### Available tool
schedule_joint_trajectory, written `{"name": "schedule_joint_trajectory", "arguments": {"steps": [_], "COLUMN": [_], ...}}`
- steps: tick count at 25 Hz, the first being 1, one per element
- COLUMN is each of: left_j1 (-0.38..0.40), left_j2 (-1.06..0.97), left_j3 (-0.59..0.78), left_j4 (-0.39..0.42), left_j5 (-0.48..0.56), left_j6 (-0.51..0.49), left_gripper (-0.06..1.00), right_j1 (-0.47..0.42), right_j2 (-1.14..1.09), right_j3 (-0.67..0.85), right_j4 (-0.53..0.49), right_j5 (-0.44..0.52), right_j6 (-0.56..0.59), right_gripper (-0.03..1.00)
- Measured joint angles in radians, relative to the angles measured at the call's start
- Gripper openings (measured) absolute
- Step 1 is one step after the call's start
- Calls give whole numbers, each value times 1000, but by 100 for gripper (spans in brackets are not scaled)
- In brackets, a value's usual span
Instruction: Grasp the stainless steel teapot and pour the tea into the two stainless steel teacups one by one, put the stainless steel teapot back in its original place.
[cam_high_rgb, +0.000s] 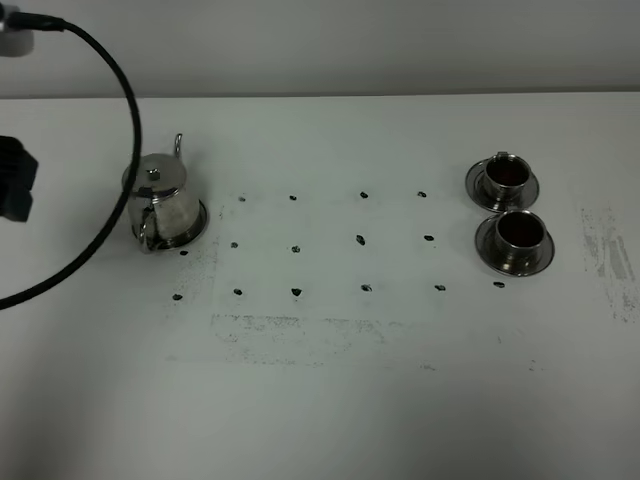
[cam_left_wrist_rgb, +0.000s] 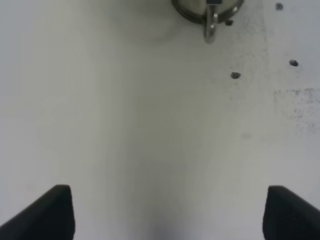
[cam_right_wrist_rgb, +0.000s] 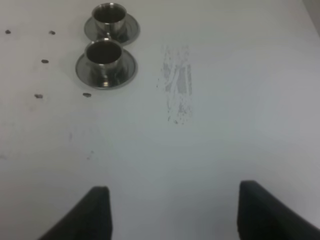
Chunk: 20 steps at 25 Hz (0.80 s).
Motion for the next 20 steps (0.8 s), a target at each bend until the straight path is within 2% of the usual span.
{"name": "schedule_joint_trajectory", "arguments": {"steps": [4,7,13,17,20], "left_j1": [55,111,140,140,140], "left_j2": [-145,-276,-549,-678,-739], "left_j3": [160,351,672,792,806], "left_j4": [-5,-29,-47,-49,-68], "left_j5": [0,-15,-177,-221,-214], "left_j6": [-16,-18,-18,-17,-17], "left_gripper": [73,73,73,73,73], "right_j1": [0,0,0,0,0], "right_j2": [0,0,0,0,0], "right_j3": [0,0,0,0,0], "right_j4": [0,0,0,0,0], "right_j5": [0,0,0,0,0], "right_j6": [0,0,0,0,0], "right_gripper": [53,53,53,53,53]}}
